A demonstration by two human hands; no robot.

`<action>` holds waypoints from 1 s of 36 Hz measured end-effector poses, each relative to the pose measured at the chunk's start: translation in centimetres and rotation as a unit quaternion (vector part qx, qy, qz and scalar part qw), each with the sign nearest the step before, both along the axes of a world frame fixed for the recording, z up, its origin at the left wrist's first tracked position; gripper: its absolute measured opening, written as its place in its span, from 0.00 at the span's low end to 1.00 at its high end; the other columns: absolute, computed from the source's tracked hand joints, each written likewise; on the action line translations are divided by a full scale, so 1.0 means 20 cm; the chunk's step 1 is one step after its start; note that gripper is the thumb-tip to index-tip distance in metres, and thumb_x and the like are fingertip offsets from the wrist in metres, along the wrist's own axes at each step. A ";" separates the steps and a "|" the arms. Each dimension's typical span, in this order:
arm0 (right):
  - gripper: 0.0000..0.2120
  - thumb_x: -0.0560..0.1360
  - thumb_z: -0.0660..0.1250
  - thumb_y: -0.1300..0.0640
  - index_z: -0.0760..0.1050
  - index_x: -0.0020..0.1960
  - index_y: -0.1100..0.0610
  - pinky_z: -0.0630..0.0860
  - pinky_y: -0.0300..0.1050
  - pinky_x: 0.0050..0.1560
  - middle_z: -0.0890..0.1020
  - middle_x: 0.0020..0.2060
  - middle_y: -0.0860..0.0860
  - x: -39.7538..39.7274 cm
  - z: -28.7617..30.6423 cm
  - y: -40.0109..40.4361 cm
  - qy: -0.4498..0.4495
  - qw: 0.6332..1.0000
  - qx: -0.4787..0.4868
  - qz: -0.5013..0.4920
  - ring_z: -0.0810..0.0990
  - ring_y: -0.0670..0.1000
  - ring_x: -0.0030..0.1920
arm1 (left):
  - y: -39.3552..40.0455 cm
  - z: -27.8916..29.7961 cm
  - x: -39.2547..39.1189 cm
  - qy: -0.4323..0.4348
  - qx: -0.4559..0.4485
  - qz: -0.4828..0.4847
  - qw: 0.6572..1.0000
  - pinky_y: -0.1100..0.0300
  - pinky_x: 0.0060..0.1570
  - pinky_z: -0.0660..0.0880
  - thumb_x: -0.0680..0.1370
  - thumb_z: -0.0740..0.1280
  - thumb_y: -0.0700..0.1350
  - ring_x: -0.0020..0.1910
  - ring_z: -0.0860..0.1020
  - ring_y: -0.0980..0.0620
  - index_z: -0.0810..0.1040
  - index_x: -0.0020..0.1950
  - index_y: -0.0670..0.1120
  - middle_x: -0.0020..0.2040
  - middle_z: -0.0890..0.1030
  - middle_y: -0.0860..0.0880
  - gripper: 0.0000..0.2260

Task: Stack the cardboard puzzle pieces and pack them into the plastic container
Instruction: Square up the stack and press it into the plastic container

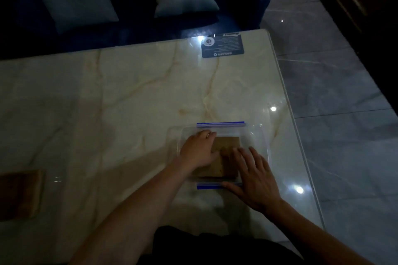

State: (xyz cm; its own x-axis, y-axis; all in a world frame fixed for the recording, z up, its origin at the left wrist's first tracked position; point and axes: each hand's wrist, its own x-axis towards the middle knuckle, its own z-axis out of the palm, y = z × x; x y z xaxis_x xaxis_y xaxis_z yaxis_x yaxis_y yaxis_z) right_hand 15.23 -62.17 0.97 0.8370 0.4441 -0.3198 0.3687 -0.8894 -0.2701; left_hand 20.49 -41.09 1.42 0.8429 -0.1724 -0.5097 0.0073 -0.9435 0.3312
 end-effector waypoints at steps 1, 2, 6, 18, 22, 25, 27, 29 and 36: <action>0.48 0.71 0.49 0.22 0.53 0.80 0.52 0.60 0.62 0.74 0.62 0.77 0.56 0.00 0.00 0.00 -0.005 1.000 -0.001 0.006 0.59 0.61 0.77 | 0.01 -0.01 0.02 0.010 0.013 -0.026 1.000 0.48 0.71 0.64 0.78 0.62 0.58 0.74 0.63 0.44 0.56 0.78 0.46 0.78 0.60 0.44 0.33; 0.48 0.71 0.50 0.22 0.53 0.80 0.52 0.61 0.63 0.74 0.63 0.77 0.57 -0.01 0.01 0.01 -0.011 1.000 -0.004 0.010 0.60 0.62 0.76 | 0.02 -0.02 0.04 0.019 0.023 -0.044 0.999 0.48 0.71 0.64 0.78 0.61 0.58 0.74 0.63 0.43 0.56 0.78 0.46 0.78 0.60 0.44 0.33; 0.48 0.70 0.51 0.22 0.53 0.79 0.53 0.58 0.65 0.74 0.62 0.77 0.57 0.00 0.01 0.02 -0.015 1.000 -0.017 0.015 0.58 0.62 0.77 | 0.03 -0.05 0.07 0.031 0.046 -0.066 0.996 0.47 0.68 0.66 0.77 0.62 0.59 0.72 0.65 0.43 0.56 0.78 0.47 0.77 0.60 0.44 0.33; 0.51 0.69 0.47 0.21 0.52 0.80 0.55 0.53 0.63 0.76 0.59 0.78 0.56 0.01 0.00 0.03 -0.002 0.999 -0.037 0.009 0.54 0.60 0.78 | 0.04 -0.06 0.03 0.022 0.038 -0.074 0.996 0.46 0.62 0.69 0.71 0.68 0.54 0.67 0.68 0.44 0.63 0.74 0.48 0.71 0.66 0.46 0.34; 0.51 0.69 0.45 0.20 0.52 0.79 0.55 0.53 0.62 0.77 0.60 0.78 0.56 0.01 0.00 0.03 0.000 0.999 -0.041 0.015 0.56 0.59 0.78 | 0.05 -0.07 0.02 0.019 0.043 -0.093 0.995 0.46 0.62 0.69 0.71 0.68 0.54 0.68 0.66 0.43 0.61 0.75 0.47 0.72 0.64 0.45 0.35; 0.51 0.69 0.46 0.20 0.54 0.79 0.55 0.56 0.61 0.76 0.62 0.77 0.56 0.01 0.00 0.03 0.000 0.999 -0.038 0.016 0.58 0.59 0.77 | 0.04 -0.07 0.00 0.022 0.049 -0.100 0.994 0.46 0.64 0.67 0.72 0.67 0.55 0.68 0.65 0.42 0.59 0.76 0.46 0.73 0.62 0.44 0.36; 0.50 0.69 0.48 0.21 0.56 0.79 0.55 0.59 0.62 0.75 0.64 0.76 0.56 0.01 -0.01 0.03 -0.001 0.999 -0.033 0.018 0.61 0.59 0.76 | 0.04 -0.06 0.00 0.029 0.056 -0.102 0.993 0.46 0.65 0.66 0.72 0.66 0.56 0.68 0.65 0.42 0.60 0.75 0.46 0.72 0.63 0.44 0.34; 0.50 0.70 0.50 0.21 0.56 0.79 0.55 0.61 0.62 0.74 0.65 0.76 0.56 0.01 -0.01 0.02 0.001 0.999 -0.029 0.022 0.62 0.59 0.76 | 0.02 -0.05 0.02 0.024 0.069 -0.099 0.992 0.46 0.64 0.66 0.73 0.64 0.58 0.67 0.66 0.42 0.64 0.73 0.45 0.70 0.65 0.43 0.31; 0.50 0.70 0.50 0.22 0.57 0.79 0.56 0.61 0.60 0.74 0.65 0.76 0.56 0.02 -0.02 0.01 0.003 0.999 -0.033 0.026 0.62 0.58 0.76 | -0.12 -0.04 0.11 0.042 0.039 -0.084 0.995 0.44 0.69 0.64 0.75 0.62 0.58 0.72 0.62 0.40 0.58 0.77 0.45 0.75 0.60 0.40 0.34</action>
